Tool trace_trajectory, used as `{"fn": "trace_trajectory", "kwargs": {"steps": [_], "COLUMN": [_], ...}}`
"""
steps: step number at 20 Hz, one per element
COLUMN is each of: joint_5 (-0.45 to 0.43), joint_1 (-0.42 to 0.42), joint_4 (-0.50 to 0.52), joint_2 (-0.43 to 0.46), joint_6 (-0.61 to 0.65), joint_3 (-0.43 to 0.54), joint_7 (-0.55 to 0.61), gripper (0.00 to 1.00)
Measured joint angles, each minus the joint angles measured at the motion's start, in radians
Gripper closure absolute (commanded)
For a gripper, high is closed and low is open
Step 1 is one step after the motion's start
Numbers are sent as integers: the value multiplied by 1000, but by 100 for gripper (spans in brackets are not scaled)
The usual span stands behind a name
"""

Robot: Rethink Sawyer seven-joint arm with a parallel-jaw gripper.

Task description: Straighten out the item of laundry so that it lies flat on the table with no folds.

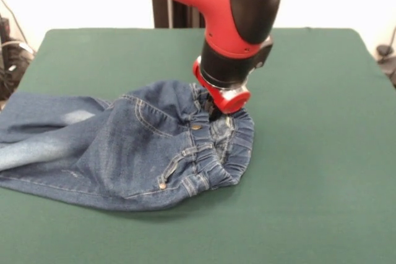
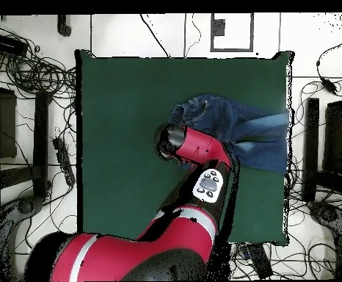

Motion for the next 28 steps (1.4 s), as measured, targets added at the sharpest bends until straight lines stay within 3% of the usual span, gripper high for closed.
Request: {"fn": "trace_trajectory", "kwargs": {"steps": [15, 18, 20, 21, 23, 25, 28], "joint_5": [12, 14, 11, -2, -17, -65, -123], "joint_1": [-19, -123, -153, -232, -285, -373, -438], "joint_4": [17, 103, 126, 184, 223, 285, 326], "joint_2": [-14, -81, -96, -132, -153, -181, -194], "joint_6": [-19, -128, -157, -230, -273, -342, -399], "joint_3": [28, 155, 189, 276, 334, 430, 501], "joint_7": [0, 0, 0, 0, 0, 0, 0], "gripper": [100, 100, 100, 100, 100, 100, 100]}}
